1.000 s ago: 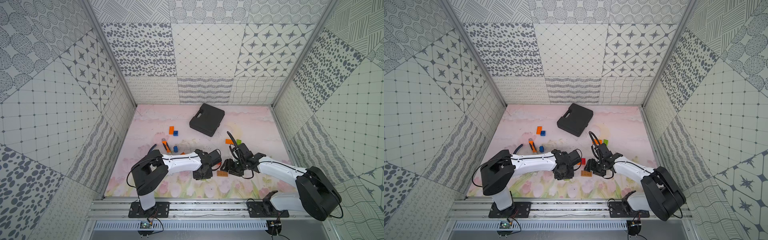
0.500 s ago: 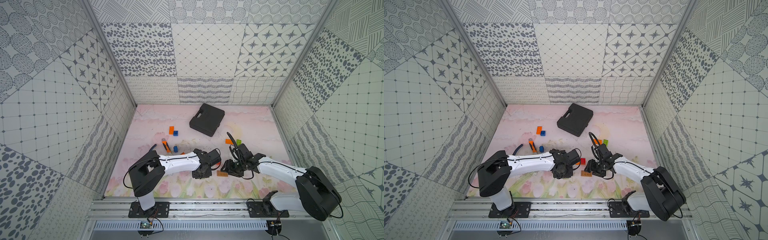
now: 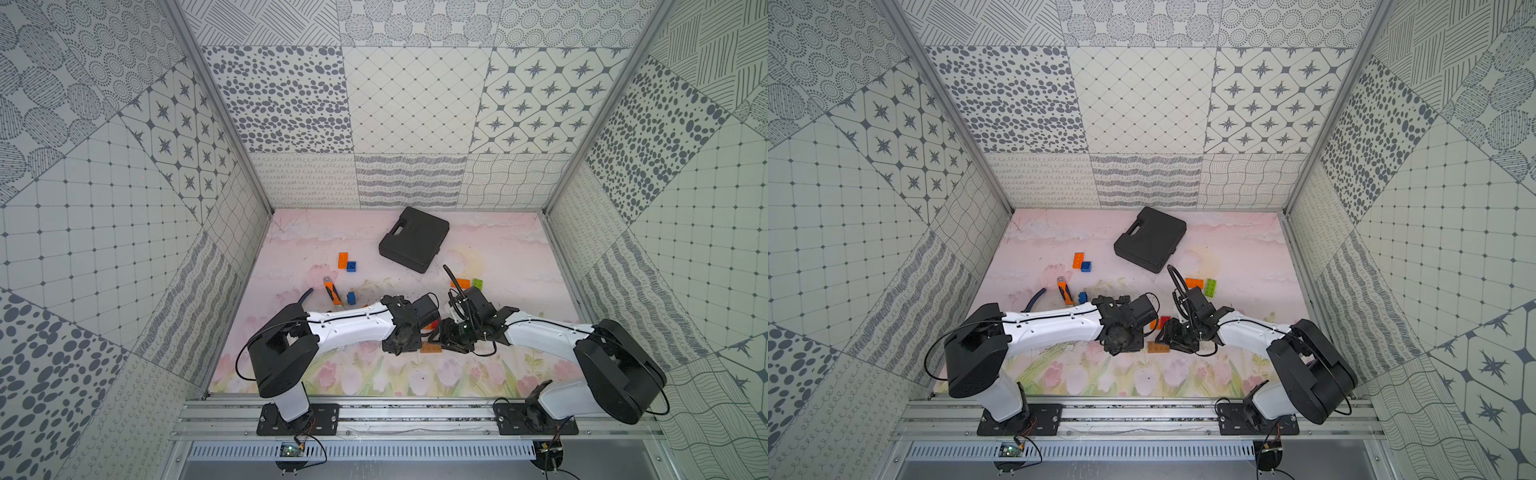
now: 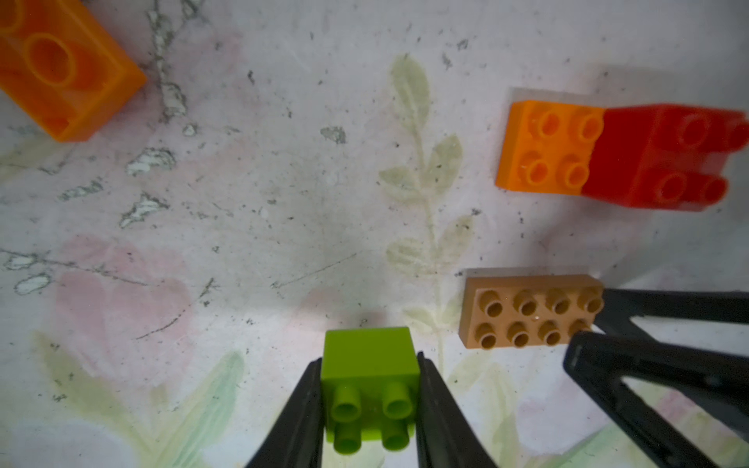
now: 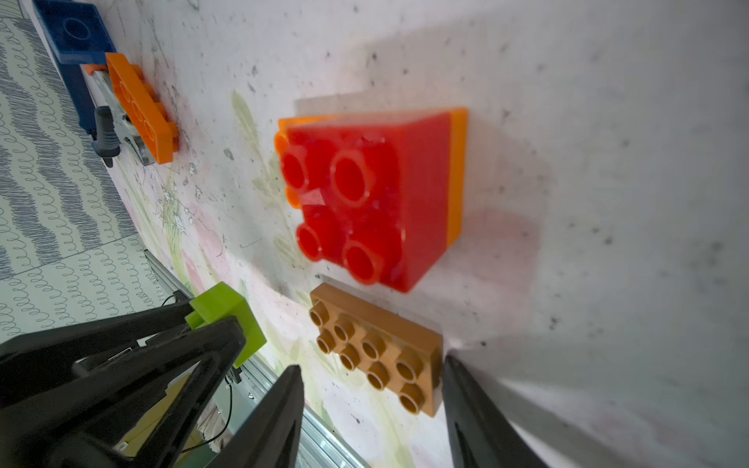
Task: Assemble the number 5 with lego
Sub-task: Adjust the lego brick at the center of the board.
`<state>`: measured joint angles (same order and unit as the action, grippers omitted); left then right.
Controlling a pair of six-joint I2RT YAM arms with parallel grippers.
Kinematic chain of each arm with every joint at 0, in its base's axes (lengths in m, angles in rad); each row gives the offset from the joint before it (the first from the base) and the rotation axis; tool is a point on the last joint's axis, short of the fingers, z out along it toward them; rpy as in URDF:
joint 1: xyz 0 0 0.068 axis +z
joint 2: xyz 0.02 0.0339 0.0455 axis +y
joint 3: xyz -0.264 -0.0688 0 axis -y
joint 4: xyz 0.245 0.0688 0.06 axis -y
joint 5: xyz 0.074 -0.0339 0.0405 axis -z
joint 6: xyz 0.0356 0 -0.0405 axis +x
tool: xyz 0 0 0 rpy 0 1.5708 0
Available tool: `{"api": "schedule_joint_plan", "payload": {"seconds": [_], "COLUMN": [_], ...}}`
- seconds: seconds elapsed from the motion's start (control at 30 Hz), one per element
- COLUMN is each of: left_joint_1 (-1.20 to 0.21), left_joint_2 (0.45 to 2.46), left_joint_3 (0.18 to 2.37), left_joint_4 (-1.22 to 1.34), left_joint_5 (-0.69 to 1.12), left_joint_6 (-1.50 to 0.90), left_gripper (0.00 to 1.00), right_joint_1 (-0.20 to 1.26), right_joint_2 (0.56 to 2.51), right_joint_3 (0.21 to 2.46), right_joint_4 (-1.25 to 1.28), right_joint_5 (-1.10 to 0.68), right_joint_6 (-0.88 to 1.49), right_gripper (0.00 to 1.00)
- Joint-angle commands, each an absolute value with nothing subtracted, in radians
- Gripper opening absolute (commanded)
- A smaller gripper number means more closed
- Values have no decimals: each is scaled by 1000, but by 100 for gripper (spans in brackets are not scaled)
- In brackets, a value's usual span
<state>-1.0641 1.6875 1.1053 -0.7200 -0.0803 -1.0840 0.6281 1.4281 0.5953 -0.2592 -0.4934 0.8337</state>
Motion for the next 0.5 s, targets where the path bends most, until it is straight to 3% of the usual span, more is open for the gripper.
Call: {"api": "schedule_joint_plan", "payload": {"seconds": [0.0, 0.17, 0.3, 0.47], "left_joint_1": [-1059, -1066, -1069, -1077], "left_joint_2": [1707, 1770, 1816, 1872], "left_joint_3": [1145, 1228, 1284, 1342], "left_joint_4": [-721, -750, -766, -770], "left_joint_5": [-47, -16, -2, 18], "left_joint_6": [-1029, -1028, -1029, -1049], "left_gripper": [23, 20, 19, 19], "right_joint_1": [627, 597, 563, 517], "right_joint_2": [1377, 1294, 1209, 1142], "right_joint_3": [603, 594, 552, 546], "right_joint_4": [-309, -415, -426, -467], "right_joint_5": [-394, -284, -257, -250], "right_joint_6": [860, 859, 867, 847], "right_gripper": [60, 64, 75, 82]}}
